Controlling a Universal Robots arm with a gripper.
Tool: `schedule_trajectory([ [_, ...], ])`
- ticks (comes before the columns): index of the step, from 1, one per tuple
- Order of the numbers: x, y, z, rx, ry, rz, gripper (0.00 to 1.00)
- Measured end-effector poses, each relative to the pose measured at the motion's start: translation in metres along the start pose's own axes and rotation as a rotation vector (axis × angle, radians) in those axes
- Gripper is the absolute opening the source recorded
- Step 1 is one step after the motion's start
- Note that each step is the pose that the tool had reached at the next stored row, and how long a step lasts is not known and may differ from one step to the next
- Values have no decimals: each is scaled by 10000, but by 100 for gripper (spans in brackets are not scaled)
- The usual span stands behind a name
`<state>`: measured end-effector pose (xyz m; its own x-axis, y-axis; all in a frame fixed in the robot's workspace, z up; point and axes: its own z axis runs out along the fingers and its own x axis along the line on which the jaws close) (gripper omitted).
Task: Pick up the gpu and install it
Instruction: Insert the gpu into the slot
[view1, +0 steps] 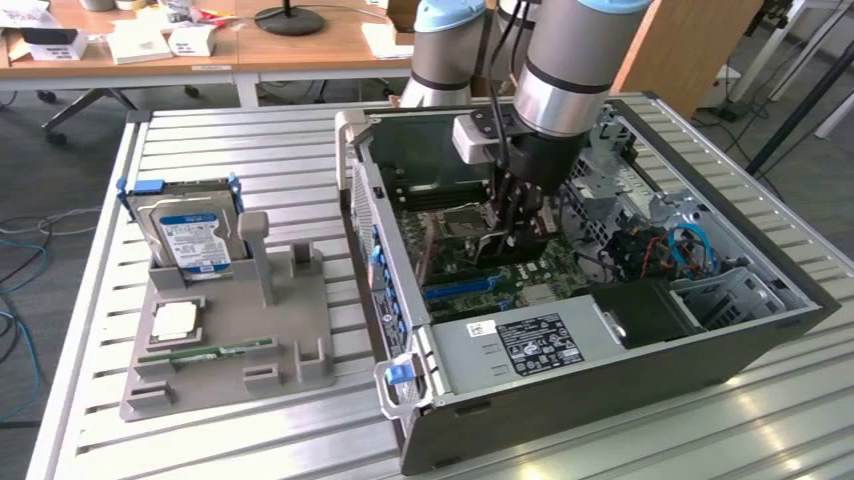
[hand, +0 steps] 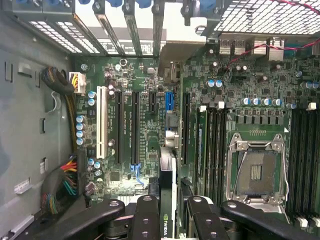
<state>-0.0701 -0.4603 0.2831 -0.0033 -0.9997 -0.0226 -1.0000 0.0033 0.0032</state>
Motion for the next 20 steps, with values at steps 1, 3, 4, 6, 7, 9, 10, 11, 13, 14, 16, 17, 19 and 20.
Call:
schedule_trajectory([
  [1, 0, 8, 1, 0, 1, 0, 26],
  [3, 0, 27, 2, 0, 0, -1, 26],
  [4, 0, 34, 2, 0, 0, 0, 26],
  [6, 0, 45, 4, 0, 1, 0, 26],
  [7, 1, 47, 9, 0, 0, -1, 26],
  [9, 1, 50, 26, 0, 1, -1, 26],
  [10, 1, 51, 39, 0, 0, -1, 26],
  [11, 2, 53, 51, 0, 0, -1, 26],
  [13, 2, 55, 74, 0, 1, -1, 26],
  [14, 2, 56, 85, 0, 0, -1, 26],
  [16, 3, 62, 109, 0, 0, -1, 26],
  [17, 3, 65, 113, 0, 1, -4, 26],
  [19, 2, 69, 116, -1, 4, -16, 26],
  [20, 1, 72, 117, -1, 3, -20, 26],
])
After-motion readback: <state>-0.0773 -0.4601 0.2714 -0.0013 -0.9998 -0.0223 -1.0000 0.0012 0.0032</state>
